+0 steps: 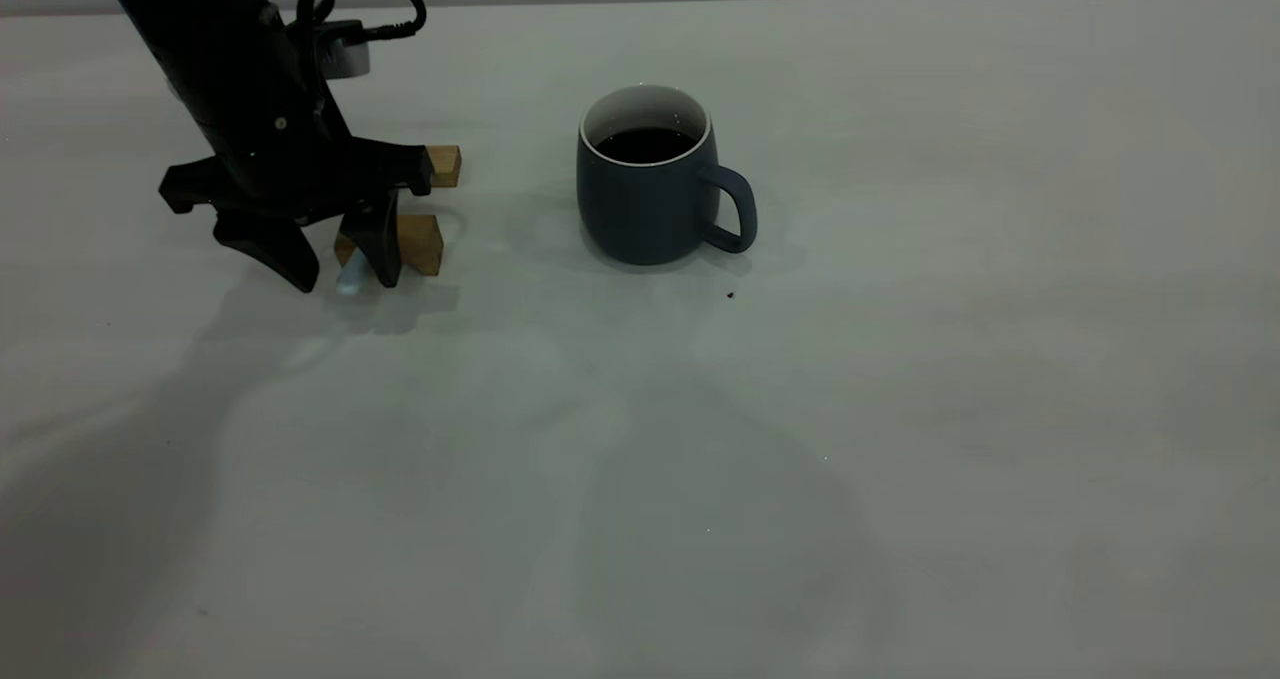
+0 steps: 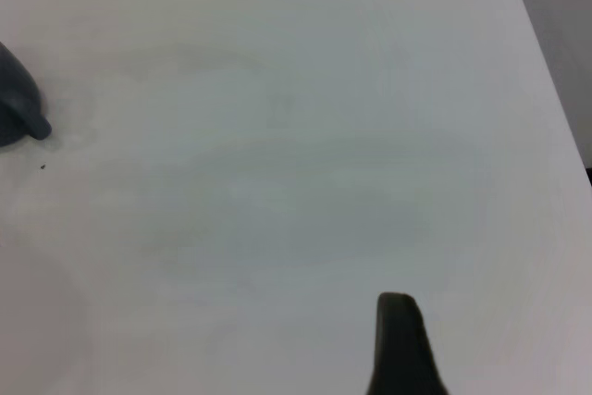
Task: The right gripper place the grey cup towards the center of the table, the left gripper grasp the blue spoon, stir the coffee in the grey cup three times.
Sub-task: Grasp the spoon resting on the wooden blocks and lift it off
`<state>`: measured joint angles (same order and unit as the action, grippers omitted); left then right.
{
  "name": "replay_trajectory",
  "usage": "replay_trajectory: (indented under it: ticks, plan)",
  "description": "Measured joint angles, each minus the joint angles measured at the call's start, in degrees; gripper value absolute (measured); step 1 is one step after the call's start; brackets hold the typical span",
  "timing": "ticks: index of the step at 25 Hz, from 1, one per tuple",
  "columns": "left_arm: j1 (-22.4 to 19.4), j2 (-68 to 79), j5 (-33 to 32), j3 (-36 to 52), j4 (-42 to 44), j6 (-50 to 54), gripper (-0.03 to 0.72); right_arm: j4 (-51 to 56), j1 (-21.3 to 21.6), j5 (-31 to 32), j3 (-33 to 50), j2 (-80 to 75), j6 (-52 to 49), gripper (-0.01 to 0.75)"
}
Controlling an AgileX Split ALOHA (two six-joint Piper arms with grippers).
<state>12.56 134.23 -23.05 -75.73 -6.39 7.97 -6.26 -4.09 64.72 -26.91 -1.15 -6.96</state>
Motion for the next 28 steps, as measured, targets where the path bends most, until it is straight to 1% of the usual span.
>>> replay_trajectory:
  ticks: [9,13,19,22,28]
  plan:
    - [0.00,1.91,0.51,-0.17,-0.22,0.00,0.595,0.00,0.00,0.00,0.00,0.00,0.00,0.541]
    - [0.07,2.34,0.26,-2.38,-0.22,0.00,0.590,0.00,0.00,0.00,0.00,0.00,0.00,0.541]
    - [0.62,3.09,-2.61,-4.63,-0.22,0.00,0.535,0.00,0.00,0.00,0.00,0.00,0.00,0.541]
    - [0.62,3.09,-3.74,-4.63,-0.27,0.00,0.526,0.00,0.00,0.00,0.00,0.00,0.00,0.541]
    - [0.62,3.09,-4.05,-4.63,-0.27,0.69,0.511,0.00,0.00,0.00,0.00,0.00,0.00,0.541]
